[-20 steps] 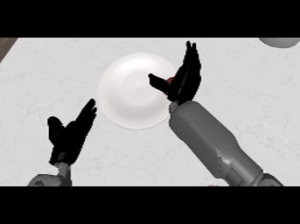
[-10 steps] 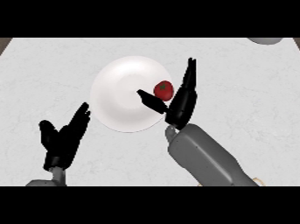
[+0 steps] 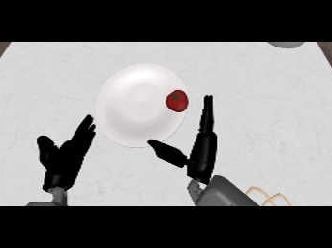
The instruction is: Pick the tomato from the placemat and place it in the plate
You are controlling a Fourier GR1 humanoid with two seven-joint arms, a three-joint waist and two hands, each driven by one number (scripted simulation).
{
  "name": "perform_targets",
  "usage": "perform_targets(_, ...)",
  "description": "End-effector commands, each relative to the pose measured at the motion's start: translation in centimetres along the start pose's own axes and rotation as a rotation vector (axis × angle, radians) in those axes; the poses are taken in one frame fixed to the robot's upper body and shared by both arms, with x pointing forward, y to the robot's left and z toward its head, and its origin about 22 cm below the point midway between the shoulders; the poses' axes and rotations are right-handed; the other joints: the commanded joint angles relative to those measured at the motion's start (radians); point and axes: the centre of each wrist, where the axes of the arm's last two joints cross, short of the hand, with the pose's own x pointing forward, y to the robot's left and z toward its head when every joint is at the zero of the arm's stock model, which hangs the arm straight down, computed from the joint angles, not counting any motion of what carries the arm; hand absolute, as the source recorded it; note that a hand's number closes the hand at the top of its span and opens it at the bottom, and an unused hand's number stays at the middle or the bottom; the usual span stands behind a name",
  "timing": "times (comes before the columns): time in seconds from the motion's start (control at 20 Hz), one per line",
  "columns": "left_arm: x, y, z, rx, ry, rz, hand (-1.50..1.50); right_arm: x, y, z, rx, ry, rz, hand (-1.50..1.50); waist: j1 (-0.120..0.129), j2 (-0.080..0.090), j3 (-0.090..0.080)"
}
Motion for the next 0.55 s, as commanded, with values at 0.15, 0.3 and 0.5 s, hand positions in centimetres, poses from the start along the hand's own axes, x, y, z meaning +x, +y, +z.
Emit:
perform_targets(0.15,-2.5,0.6,0.6,0.009,0.057,0.004,0.0,-1.6,-1.2,4.4,0.091,0.003,0.075,-1.5,-0.011,0.001,-0.008)
perform_targets(0.3,-1.8,-0.5,0.3,0.014,0.047,0.011,0.0,-2.3,-1.5,6.2,0.076,0.01,0.085,-1.5,-0.009,0.002,-0.007)
perform_targets(0.5,-2.5,1.0,0.8,-0.001,0.069,0.011,0.0,-3.0,-2.2,7.3,0.064,0.018,0.089,-1.5,-0.005,0.003,-0.007)
